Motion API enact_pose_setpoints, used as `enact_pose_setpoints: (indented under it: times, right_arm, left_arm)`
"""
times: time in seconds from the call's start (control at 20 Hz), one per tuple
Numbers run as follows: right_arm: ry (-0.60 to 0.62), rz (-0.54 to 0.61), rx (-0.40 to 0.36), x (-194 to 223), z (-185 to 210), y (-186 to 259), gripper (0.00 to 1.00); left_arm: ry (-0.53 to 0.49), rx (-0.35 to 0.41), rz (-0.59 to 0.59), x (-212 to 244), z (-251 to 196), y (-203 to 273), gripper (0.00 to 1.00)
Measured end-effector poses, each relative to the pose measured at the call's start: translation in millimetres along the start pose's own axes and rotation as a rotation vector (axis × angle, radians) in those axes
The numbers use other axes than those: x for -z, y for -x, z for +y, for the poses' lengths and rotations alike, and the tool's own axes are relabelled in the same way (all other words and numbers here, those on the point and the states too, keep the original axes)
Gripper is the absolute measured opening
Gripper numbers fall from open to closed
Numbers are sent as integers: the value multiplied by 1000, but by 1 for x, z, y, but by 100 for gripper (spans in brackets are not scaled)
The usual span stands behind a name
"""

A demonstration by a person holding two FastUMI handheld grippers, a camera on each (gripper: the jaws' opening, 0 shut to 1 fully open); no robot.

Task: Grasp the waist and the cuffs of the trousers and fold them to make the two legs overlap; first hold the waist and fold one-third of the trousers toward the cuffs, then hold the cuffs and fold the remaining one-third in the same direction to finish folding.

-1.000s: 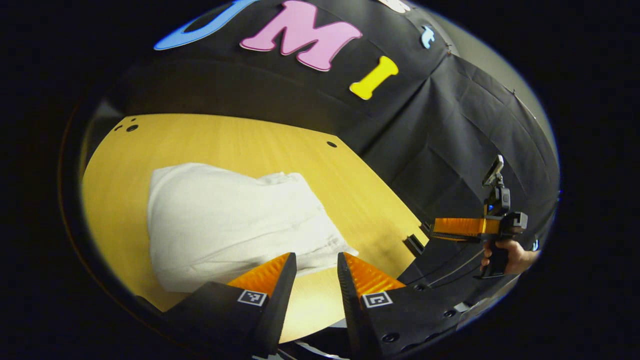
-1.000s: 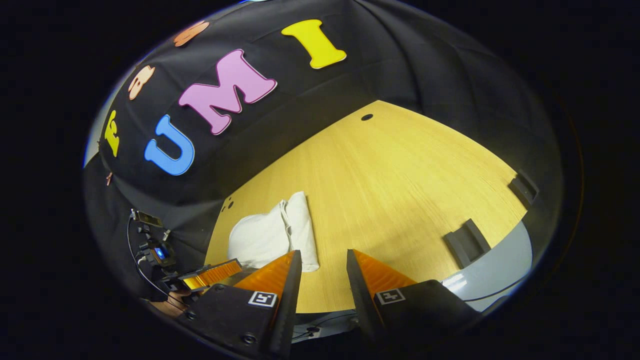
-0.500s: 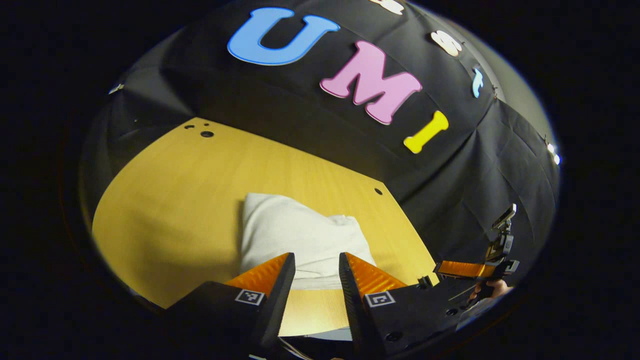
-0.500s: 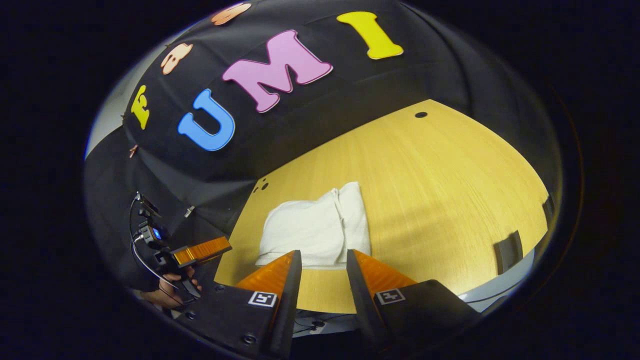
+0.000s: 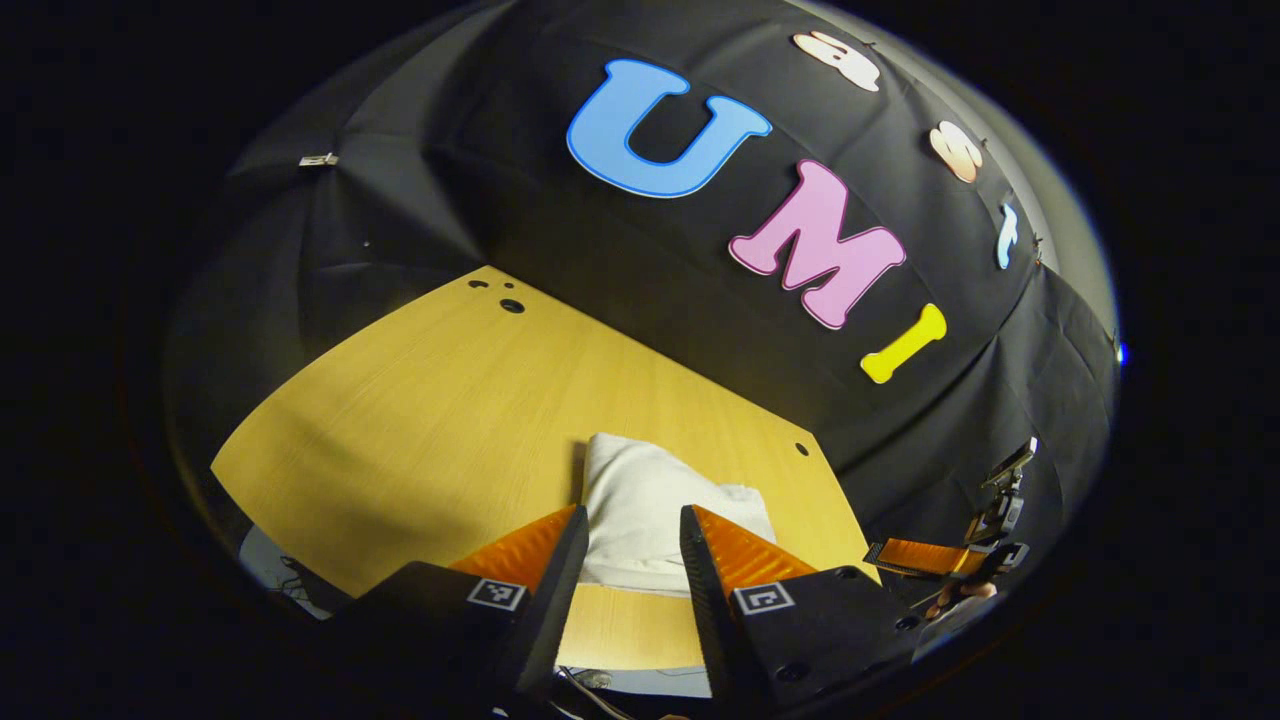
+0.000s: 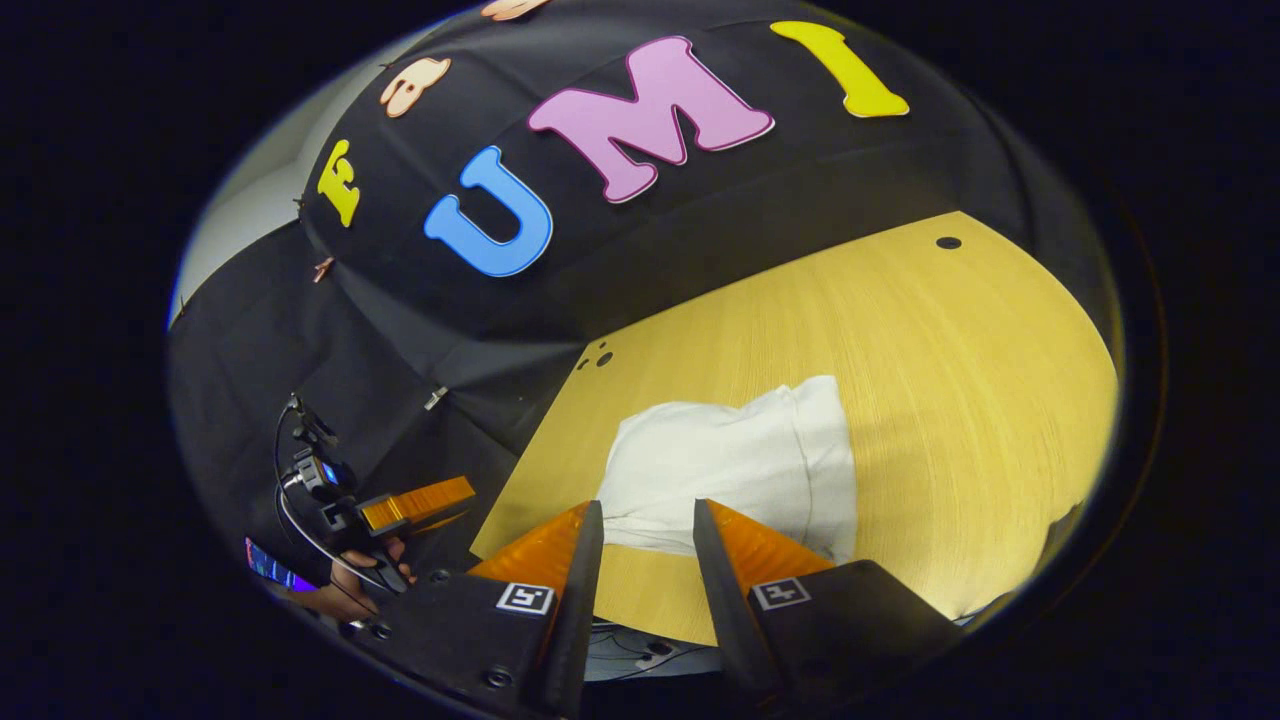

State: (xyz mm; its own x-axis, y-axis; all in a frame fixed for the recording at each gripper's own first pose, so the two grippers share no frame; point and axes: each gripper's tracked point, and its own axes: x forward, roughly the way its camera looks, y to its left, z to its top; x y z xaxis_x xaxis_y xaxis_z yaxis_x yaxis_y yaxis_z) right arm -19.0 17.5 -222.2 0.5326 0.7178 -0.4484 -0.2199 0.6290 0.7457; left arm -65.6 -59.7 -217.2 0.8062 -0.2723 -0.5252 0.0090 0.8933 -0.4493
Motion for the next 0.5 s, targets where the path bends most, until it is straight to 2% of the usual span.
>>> enact_pose_setpoints:
  times: [0.05,0.1,0.15,0.3,0.4,0.45,0.5]
  right_arm:
    - [-10,19,-1,5,-1,-4,57]
    - [-14,36,3,8,-1,-7,48]
    - [-11,49,4,9,1,-10,57]
    - [6,58,2,5,9,-18,69]
    - [10,44,-3,0,18,-19,72]
    - [12,34,-1,-3,21,-20,78]
    - [11,23,5,-5,24,-18,88]
  left_arm:
    - [-4,-13,5,4,1,4,61]
    - [-8,-22,7,8,2,9,61]
    - [-10,-26,10,14,6,14,61]
    - [-8,-28,28,27,11,24,61]
    - [-11,-28,36,30,17,31,61]
    - [-14,-28,40,30,20,33,61]
    - [-17,-28,40,28,24,34,61]
